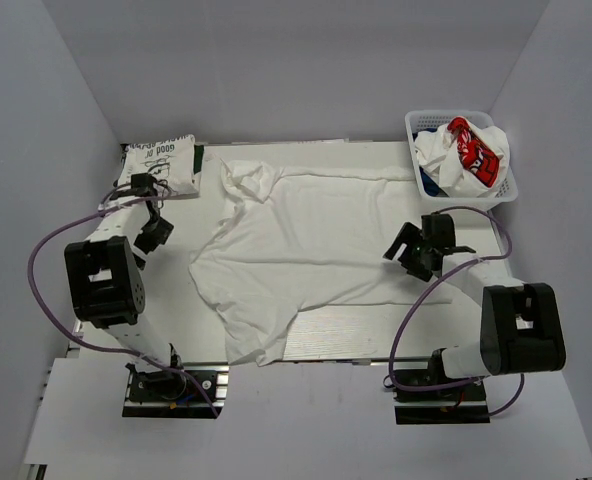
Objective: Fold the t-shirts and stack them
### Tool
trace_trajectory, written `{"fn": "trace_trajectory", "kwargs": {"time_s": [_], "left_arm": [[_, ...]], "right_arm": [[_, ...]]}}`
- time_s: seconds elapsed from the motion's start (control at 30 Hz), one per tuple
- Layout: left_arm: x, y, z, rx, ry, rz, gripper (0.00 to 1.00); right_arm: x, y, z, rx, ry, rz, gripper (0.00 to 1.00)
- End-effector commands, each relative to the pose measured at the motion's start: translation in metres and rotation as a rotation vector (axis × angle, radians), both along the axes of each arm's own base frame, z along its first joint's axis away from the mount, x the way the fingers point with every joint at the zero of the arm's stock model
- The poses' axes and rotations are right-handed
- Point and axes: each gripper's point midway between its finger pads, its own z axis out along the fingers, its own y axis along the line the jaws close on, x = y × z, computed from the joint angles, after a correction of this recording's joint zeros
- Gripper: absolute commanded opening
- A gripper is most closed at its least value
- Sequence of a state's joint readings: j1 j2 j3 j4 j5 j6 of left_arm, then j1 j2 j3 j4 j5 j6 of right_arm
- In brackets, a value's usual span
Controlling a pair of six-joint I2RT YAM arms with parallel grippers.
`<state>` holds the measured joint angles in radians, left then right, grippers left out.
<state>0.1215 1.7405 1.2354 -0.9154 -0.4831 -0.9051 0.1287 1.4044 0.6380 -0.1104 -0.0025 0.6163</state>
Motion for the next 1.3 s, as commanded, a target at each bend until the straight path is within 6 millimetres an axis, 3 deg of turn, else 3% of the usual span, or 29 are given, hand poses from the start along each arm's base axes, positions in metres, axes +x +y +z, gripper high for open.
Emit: {"fn": "trace_trajectory", "kwargs": {"time_s": [0.0, 0.07, 0.13, 0.2, 0.27, 0.33, 0.37, 0.4, 0.43, 0.47, 0.5, 0.53, 0.57, 0.6, 0.63, 0.67, 0.7, 0.73, 0.8, 0.83, 0.87, 0.9, 0.93, 1.03, 1.07, 1.17, 1.23, 1.27], "left_arm": [[0.027, -0.027, 0.018, -0.156, -0.172, -0.097, 1.00], [0.055, -0.056, 0.032, -0.219, -0.269, -0.300, 0.98], [0.068, -0.089, 0.048, -0.308, -0.375, -0.451, 0.98], [0.085, -0.119, 0.073, -0.324, -0.490, -0.609, 0.99], [0.092, -0.138, 0.086, -0.320, -0.520, -0.710, 0.99], [0.102, -0.178, 0.107, -0.360, -0.559, -0.848, 0.99], [0.113, -0.193, 0.114, -0.363, -0.573, -0.907, 0.99], [0.112, -0.222, 0.114, -0.391, -0.567, -0.972, 0.99], [0.114, -0.237, 0.112, -0.397, -0.558, -1.010, 0.99], [0.126, -0.251, 0.123, -0.383, -0.581, -1.035, 0.99], [0.125, -0.270, 0.095, -0.407, -0.497, -1.058, 0.99], [0.127, -0.279, 0.085, -0.411, -0.464, -1.082, 0.99], [0.137, -0.289, 0.091, -0.405, -0.468, -1.094, 0.99], [0.141, -0.290, 0.081, -0.389, -0.431, -1.083, 0.99], [0.141, -0.290, 0.056, -0.384, -0.358, -1.070, 0.99], [0.150, -0.291, 0.059, -0.370, -0.370, -1.066, 0.99], [0.152, -0.292, 0.052, -0.372, -0.360, -1.064, 0.99], [0.157, -0.294, 0.047, -0.371, -0.367, -1.065, 0.99], [0.164, -0.296, 0.036, -0.374, -0.352, -1.063, 0.99], [0.166, -0.297, 0.031, -0.375, -0.345, -1.062, 0.99], [0.171, -0.299, 0.030, -0.373, -0.353, -1.063, 0.99], [0.170, -0.298, 0.013, -0.375, -0.319, -1.066, 0.99], [0.176, -0.293, 0.013, -0.365, -0.315, -1.052, 0.99], [0.189, -0.268, -0.004, -0.305, -0.265, -0.972, 0.99], [0.194, -0.234, -0.010, -0.199, -0.216, -0.882, 0.99], [0.209, -0.178, -0.011, -0.035, -0.176, -0.756, 0.99], [0.219, -0.163, -0.005, -0.028, -0.200, -0.724, 0.99], [0.223, -0.146, -0.015, -0.028, -0.185, -0.694, 0.99]], "right_arm": [[-0.062, -0.029, -0.037, -0.111, 0.236, -0.016, 0.85], [-0.048, -0.021, -0.015, -0.109, 0.139, 0.072, 0.85], [-0.038, -0.007, 0.003, -0.086, 0.061, 0.155, 0.85], [-0.020, -0.006, 0.044, -0.141, -0.083, 0.178, 0.90], [-0.015, -0.014, 0.063, -0.196, -0.136, 0.163, 0.90], [-0.009, -0.010, 0.084, -0.211, -0.191, 0.174, 0.90], [-0.008, -0.009, 0.085, -0.217, -0.189, 0.176, 0.90], [-0.007, -0.002, 0.083, -0.215, -0.184, 0.198, 0.90], [-0.002, 0.004, 0.086, -0.194, -0.202, 0.214, 0.90], [-0.001, 0.010, 0.084, -0.178, -0.204, 0.233, 0.90], [-0.002, 0.019, 0.072, -0.163, -0.170, 0.263, 0.90], [0.007, 0.026, 0.074, -0.143, -0.201, 0.266, 0.90], [0.011, 0.029, 0.070, -0.134, -0.206, 0.262, 0.90], [0.015, 0.037, 0.064, -0.114, -0.190, 0.286, 0.90], [0.021, 0.041, 0.056, -0.112, -0.179, 0.287, 0.90], [0.024, 0.042, 0.045, -0.107, -0.146, 0.281, 0.90], [0.033, 0.045, 0.050, -0.103, -0.158, 0.277, 0.90], [0.033, 0.047, 0.033, -0.106, -0.108, 0.279, 0.90], [0.043, 0.038, 0.033, -0.129, -0.070, 0.197, 0.90], [0.041, 0.036, 0.016, -0.143, -0.018, 0.194, 0.90], [0.044, 0.035, 0.015, -0.145, -0.012, 0.174, 0.90], [0.046, 0.034, 0.014, -0.143, -0.006, 0.160, 0.90], [0.044, 0.032, 0.006, -0.145, 0.017, 0.147, 0.90], [0.040, 0.026, -0.005, -0.158, 0.057, 0.114, 0.90], [0.041, 0.024, -0.007, -0.159, 0.065, 0.106, 0.90], [0.038, 0.023, -0.017, -0.159, 0.104, 0.113, 0.90], [0.036, 0.021, -0.021, -0.160, 0.121, 0.121, 0.90], [0.034, 0.020, -0.025, -0.166, 0.136, 0.117, 0.90]]}}
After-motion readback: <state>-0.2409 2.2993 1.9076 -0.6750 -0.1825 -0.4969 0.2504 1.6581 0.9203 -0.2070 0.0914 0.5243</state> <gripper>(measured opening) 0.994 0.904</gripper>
